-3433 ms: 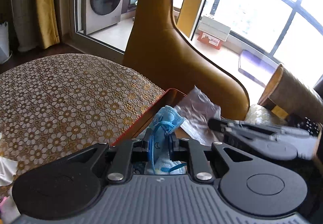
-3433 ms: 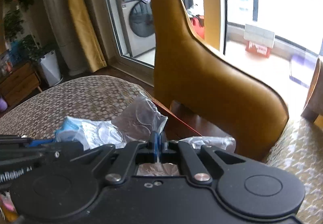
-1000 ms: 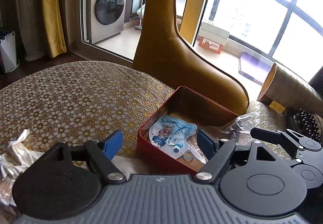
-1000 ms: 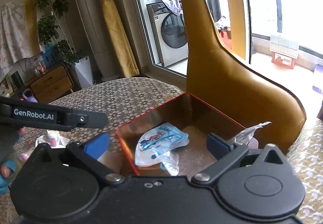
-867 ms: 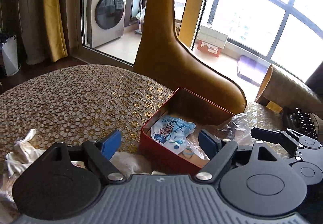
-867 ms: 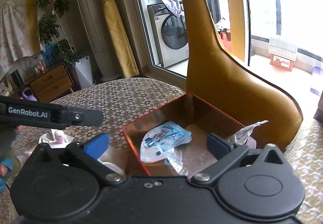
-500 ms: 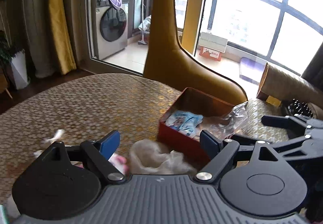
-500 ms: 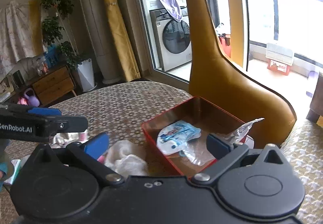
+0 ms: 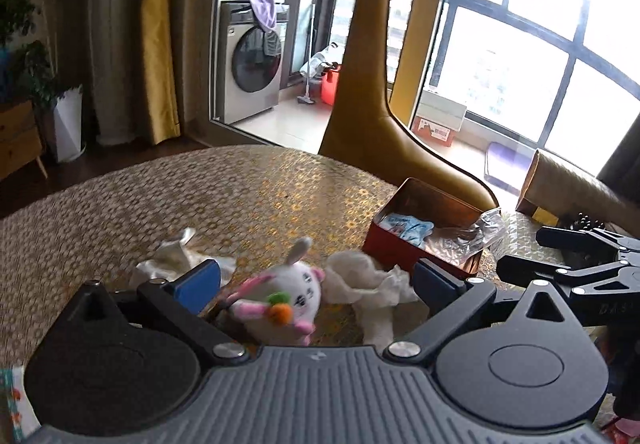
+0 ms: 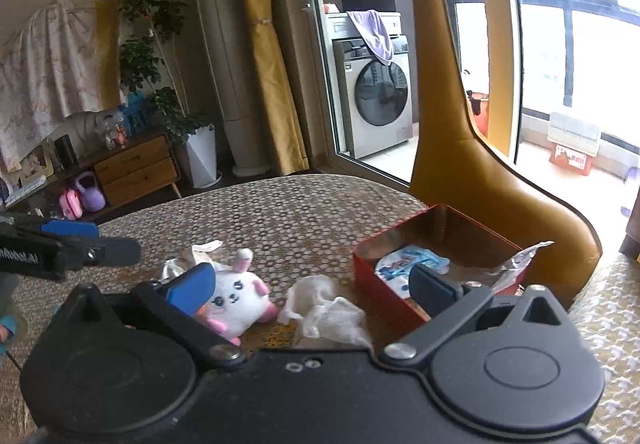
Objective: Organize soft objects
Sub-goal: 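Reach the right tool to the white gauze cloth and close on it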
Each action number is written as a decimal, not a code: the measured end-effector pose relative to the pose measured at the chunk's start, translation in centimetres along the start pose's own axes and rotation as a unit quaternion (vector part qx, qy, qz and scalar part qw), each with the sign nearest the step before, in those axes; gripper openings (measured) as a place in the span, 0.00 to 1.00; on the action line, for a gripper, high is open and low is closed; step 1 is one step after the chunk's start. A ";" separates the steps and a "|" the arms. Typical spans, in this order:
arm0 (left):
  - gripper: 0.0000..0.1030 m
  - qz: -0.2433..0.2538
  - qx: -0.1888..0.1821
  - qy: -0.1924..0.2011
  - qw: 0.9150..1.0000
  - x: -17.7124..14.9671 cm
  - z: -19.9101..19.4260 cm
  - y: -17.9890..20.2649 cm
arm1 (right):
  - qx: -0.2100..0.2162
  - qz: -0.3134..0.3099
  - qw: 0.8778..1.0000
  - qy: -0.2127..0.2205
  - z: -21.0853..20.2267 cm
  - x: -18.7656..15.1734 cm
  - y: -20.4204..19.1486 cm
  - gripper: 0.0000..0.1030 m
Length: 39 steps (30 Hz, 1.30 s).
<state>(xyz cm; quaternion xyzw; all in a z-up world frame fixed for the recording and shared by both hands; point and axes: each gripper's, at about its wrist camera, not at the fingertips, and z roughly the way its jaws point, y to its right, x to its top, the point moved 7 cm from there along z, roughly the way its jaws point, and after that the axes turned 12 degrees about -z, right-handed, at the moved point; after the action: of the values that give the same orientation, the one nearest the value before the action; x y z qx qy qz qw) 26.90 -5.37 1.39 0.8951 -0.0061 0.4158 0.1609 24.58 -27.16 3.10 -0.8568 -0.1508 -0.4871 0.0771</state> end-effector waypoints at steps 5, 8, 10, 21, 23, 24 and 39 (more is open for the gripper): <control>1.00 -0.024 0.005 0.003 1.000 -0.5 -1.8 -3.8 | 0.000 -0.016 1.000 -0.003 0.3 -0.6 -1.8 1.00; 1.00 -0.027 0.012 0.017 0.999 -0.7 -2.8 -5.9 | -0.005 -0.014 1.000 -0.010 0.7 -1.1 -2.4 1.00; 1.00 -0.026 0.021 0.026 0.999 -1.0 -3.5 -7.3 | 0.002 -0.014 1.000 -0.014 1.1 -1.4 -2.9 1.00; 1.00 -0.046 0.072 0.039 0.996 -3.1 -3.4 -14.7 | -0.012 -0.018 1.000 -0.011 2.7 -2.5 -3.9 1.00; 1.00 -0.047 0.078 0.041 0.995 -3.6 -3.0 -15.6 | -0.010 -0.016 1.000 -0.021 3.2 -2.9 -3.8 1.00; 1.00 -0.048 0.080 0.038 0.995 -3.9 -2.8 -16.0 | -0.012 -0.017 0.999 -0.026 3.6 -3.1 -3.7 1.00; 1.00 -0.061 0.147 -0.022 0.987 -8.6 2.7 -21.7 | -0.022 0.006 0.993 -0.119 10.7 -7.7 -2.9 0.98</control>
<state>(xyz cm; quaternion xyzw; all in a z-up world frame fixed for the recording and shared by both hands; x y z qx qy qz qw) 26.45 13.35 -12.79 0.9167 0.1065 0.3816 0.0529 28.57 -22.83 -9.09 -0.9108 -0.1430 -0.3848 0.0428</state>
